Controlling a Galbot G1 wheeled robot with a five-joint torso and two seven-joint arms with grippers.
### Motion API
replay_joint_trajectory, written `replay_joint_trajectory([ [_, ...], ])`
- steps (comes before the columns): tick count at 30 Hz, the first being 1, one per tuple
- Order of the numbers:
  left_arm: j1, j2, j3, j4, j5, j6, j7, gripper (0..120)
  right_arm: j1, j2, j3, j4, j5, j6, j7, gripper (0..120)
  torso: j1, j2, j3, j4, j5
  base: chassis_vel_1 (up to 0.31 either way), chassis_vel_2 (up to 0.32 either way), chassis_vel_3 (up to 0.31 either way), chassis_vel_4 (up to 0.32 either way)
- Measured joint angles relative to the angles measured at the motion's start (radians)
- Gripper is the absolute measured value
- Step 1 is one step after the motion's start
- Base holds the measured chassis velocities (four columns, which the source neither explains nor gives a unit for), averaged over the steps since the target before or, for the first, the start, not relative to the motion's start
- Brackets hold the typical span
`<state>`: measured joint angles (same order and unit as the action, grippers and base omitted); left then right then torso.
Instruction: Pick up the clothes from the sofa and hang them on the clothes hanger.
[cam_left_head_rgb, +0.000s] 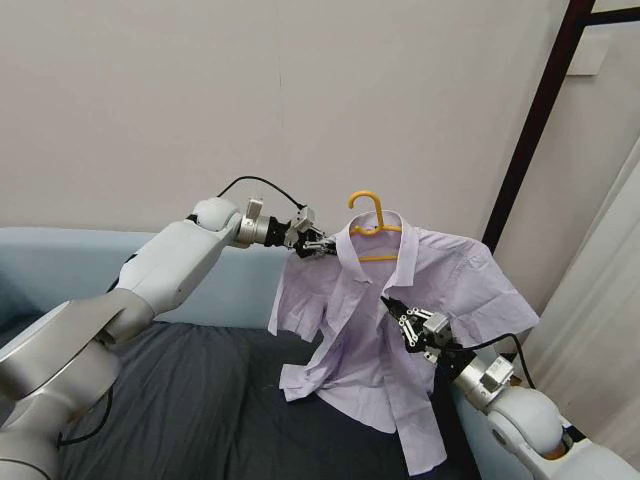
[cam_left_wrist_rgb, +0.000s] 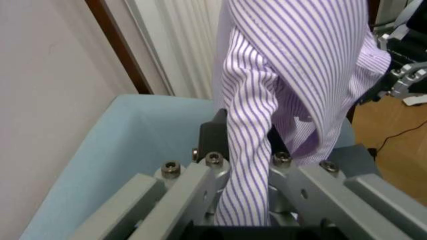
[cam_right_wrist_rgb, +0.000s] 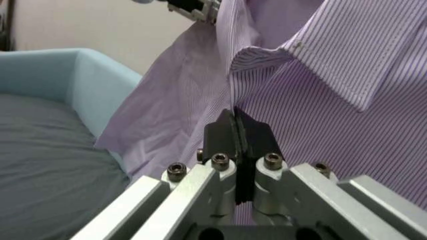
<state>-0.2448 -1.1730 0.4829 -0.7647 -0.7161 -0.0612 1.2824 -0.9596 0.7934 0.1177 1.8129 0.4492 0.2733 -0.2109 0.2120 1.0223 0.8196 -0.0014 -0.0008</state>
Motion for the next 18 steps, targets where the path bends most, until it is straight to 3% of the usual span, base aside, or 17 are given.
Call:
replay_joint_trajectory([
  [5, -0.005, 0.000, 0.002, -0.002, -0.001, -0.003, 0.000, 2, -0.001, 0.009, -0.008, -0.004, -0.043, 0.020, 0.063, 0, 0.000, 0.000, 0.000, 0.0001, 0.0000, 0.000, 0.000, 0.000, 0.000],
  [11, -0.016, 0.002, 0.007, 0.006, 0.006, -0.012, 0.000, 2, -0.010, -0.007, -0.008, 0.009, -0.047, 0.048, 0.066, 15, 0.000, 0.000, 0.000, 0.0002, -0.0001, 0.000, 0.000, 0.000, 0.000],
  [12, -0.032, 0.001, 0.012, 0.021, 0.009, -0.016, 0.000, 2, -0.031, -0.033, 0.001, 0.009, -0.056, 0.066, 0.013, 25, 0.000, 0.000, 0.000, 0.0002, -0.0001, 0.000, 0.000, 0.000, 0.000],
  [13, -0.032, 0.001, 0.012, 0.021, 0.009, -0.016, 0.000, 2, -0.031, -0.033, 0.001, 0.009, -0.056, 0.066, 0.013, 25, 0.000, 0.000, 0.000, 0.0002, -0.0001, 0.000, 0.000, 0.000, 0.000],
  [18, -0.070, 0.006, 0.021, 0.040, 0.011, -0.022, -0.004, 2, -0.074, -0.079, 0.037, -0.001, 0.019, 0.126, -0.180, 47, 0.000, 0.000, 0.000, -0.0004, 0.0004, 0.000, 0.000, 0.000, 0.000],
])
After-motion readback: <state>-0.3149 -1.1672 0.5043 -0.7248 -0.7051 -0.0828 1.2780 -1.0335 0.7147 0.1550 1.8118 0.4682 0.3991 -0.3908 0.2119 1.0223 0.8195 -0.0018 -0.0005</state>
